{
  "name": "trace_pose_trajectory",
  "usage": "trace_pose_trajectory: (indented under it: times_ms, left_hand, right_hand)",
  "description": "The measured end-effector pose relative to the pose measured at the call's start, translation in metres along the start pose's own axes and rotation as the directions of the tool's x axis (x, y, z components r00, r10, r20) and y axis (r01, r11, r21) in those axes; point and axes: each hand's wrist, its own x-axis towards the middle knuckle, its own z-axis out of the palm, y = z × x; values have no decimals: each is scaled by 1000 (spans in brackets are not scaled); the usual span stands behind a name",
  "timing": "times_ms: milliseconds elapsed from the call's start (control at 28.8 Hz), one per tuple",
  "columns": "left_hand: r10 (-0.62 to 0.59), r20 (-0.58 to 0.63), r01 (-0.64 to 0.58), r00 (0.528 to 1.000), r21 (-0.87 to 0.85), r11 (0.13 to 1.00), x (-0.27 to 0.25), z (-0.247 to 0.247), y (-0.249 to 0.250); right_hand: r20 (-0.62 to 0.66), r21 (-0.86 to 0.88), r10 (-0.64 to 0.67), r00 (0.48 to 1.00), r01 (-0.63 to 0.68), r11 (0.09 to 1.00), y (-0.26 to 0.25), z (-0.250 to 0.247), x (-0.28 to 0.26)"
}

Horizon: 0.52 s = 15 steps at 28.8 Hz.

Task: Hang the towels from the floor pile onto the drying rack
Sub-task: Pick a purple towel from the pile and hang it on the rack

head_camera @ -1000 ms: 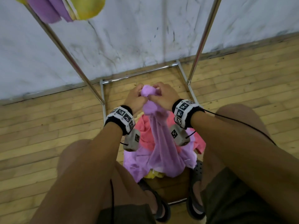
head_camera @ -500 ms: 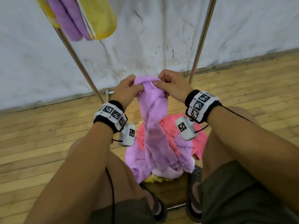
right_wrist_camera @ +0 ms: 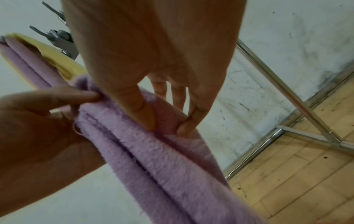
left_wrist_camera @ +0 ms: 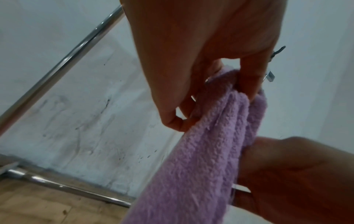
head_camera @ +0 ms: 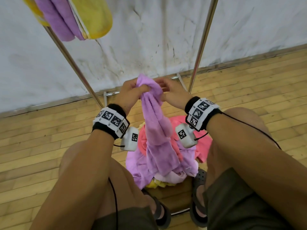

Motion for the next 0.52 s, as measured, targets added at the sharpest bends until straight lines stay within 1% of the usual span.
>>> trace_pose_trajectory:
  times_ms: [69, 139, 208, 278, 312, 347, 417, 486, 521]
  left_hand:
    - [7, 27, -6, 1000, -50, 999, 0, -1, 4]
    - [22, 74, -18, 997, -61, 998, -3, -1, 6]
    - [7, 75, -2, 997, -61, 998, -3, -1, 6]
    - [2, 59, 2, 998, -74, 997, -2, -4, 5]
    - [0, 48, 3, 999, -74, 997, -2, -5, 4]
    - [-4, 35, 7, 999, -72, 997, -1, -7, 3]
    - [-29, 8, 29, 1000, -33, 999, 0, -10, 1]
    - [-81, -10, 82, 997, 30, 996, 1, -13, -5]
    - [-105, -8, 106, 994, 57, 993, 1, -13, -7]
  right_hand:
    - [60, -82, -5, 998, 10, 997, 0, 2, -1]
    - [113, -108, 23, 993, -11, 994, -1, 3, -3]
    - [162, -133, 41, 986, -19, 991, -3, 6, -6]
    - [124, -218, 21, 992, 7, 976, -2, 8, -6]
    - [79, -243, 14, 997, 6, 970, 1, 8, -4]
    - [34, -223, -1, 999, 9, 975, 1, 7, -4]
    - [-36, -115, -47, 998, 43, 992, 1, 6, -3]
    - [-70, -33, -92, 993, 90, 995, -1, 5, -4]
    - [-67, -7, -106, 992, 106, 994, -1, 5, -5]
